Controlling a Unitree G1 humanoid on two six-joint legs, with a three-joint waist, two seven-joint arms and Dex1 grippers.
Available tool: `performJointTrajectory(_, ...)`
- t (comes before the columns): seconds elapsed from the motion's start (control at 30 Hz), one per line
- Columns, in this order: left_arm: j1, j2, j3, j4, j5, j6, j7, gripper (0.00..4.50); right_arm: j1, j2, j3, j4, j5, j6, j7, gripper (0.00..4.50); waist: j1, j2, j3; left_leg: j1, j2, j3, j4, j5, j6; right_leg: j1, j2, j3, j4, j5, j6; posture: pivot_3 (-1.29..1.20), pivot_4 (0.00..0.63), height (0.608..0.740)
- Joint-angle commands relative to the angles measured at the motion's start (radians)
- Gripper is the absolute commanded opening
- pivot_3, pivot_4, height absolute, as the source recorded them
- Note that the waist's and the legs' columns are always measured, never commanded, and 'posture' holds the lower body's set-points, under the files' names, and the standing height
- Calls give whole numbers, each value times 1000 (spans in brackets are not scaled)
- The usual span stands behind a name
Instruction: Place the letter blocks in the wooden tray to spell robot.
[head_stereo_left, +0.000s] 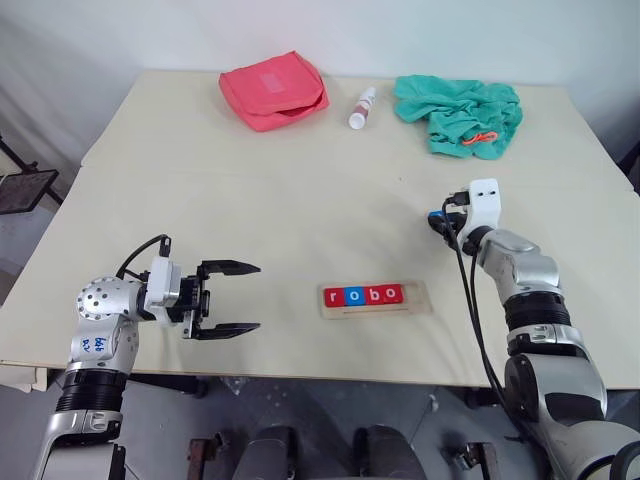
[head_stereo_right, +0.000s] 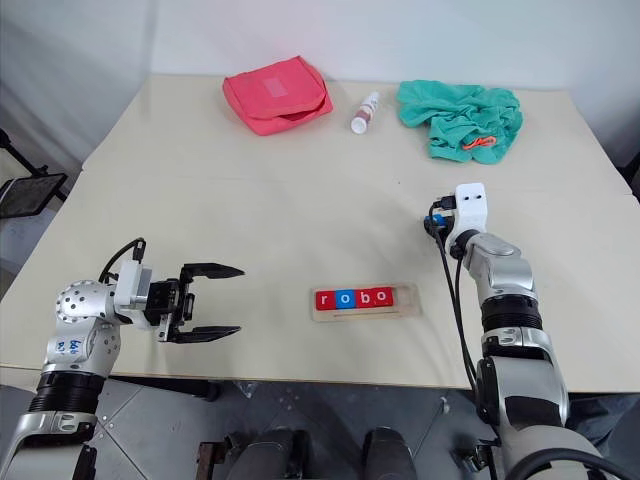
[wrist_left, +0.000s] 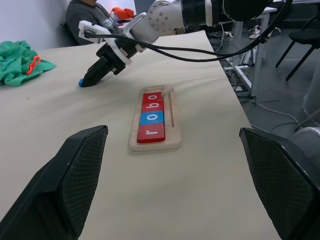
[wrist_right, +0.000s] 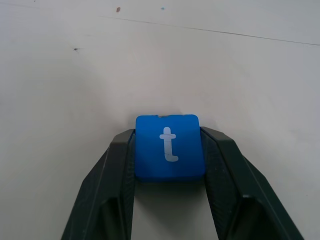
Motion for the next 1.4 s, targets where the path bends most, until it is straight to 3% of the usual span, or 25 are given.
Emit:
performJointTrajectory(0.03, -9, -10, 22, 0, -21, -4, -3, 4500, 47, 6, -23, -133, 25, 26, -19, 1471, 2, 0, 0, 0, 0, 0, 0, 0, 0, 0, 0, 0, 0, 0, 0, 0, 150, 740)
performJointTrajectory(0.2, -7, -19, 33, 19, -24, -11, -13, 4500, 174, 7, -55, -470, 86, 179, -50, 1471, 9, 0, 0, -1, 0, 0, -1, 0, 0, -2, 0, 1, 0, 0, 0, 0, 150, 740)
performJointTrajectory(0.43, -20, -50, 46, 61, -25, -25, -9, 4500, 504, 18, -141, -1146, 234, 517, -124, 1471, 25, 0, 0, -3, -1, -3, -1, 0, 0, -2, 0, 1, 1, 0, 0, 0, 150, 740)
performJointTrajectory(0.57, -35, -67, 54, 78, -26, -25, -4, 4500, 630, 38, -205, -1335, 271, 627, -181, 1471, 35, 0, 0, -3, -1, -1, -1, 0, 0, -2, 0, 2, 0, 0, 0, 0, 150, 740)
performJointTrajectory(0.9, -25, -63, 43, 83, -15, -31, -29, 4500, 883, 136, -206, -1546, 275, 671, -250, 1471, 34, 0, 0, -1, -1, -1, -1, 0, 0, -2, 0, 3, 1, 0, 0, 0, 150, 740)
performJointTrajectory(1.4, -20, -56, 21, 76, -12, -38, -53, 4500, 930, 116, -251, -1443, 252, 569, -235, 1471, 33, 0, 0, 0, -2, 1, -1, 0, 0, -2, 0, 4, 1, 0, 0, 0, 150, 740)
